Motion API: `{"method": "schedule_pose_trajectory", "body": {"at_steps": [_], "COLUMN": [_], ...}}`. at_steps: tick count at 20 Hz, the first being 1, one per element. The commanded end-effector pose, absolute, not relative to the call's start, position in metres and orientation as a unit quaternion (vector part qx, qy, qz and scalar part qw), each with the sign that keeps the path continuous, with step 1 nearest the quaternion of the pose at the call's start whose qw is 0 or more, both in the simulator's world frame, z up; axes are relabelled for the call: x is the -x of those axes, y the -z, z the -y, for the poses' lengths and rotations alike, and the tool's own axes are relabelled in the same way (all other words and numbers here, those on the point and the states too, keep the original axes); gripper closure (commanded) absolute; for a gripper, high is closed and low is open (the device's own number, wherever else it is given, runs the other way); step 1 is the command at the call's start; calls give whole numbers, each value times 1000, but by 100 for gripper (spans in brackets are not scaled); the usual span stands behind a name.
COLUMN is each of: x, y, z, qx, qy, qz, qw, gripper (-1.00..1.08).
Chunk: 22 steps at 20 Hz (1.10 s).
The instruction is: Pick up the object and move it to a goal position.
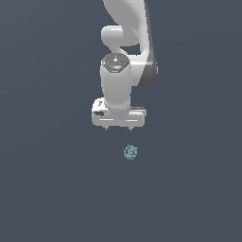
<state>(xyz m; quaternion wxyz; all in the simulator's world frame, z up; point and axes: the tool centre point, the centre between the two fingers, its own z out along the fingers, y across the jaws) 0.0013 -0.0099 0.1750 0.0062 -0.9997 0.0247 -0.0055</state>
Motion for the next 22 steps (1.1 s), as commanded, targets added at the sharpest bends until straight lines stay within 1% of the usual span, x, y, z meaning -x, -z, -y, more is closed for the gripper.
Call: {"method": "schedule_pose_trajectory", "body": {"at_steps": [1,10,22], "x": [-1,-9,-12], "y": [-175,-182,-176], "z": [10,17,13], "qx": [1000,1000,1000], "qy": [6,17,15], "qz": [-25,-25,-1], "qw": [6,-9,-9], "gripper": [-92,-92,-92]}}
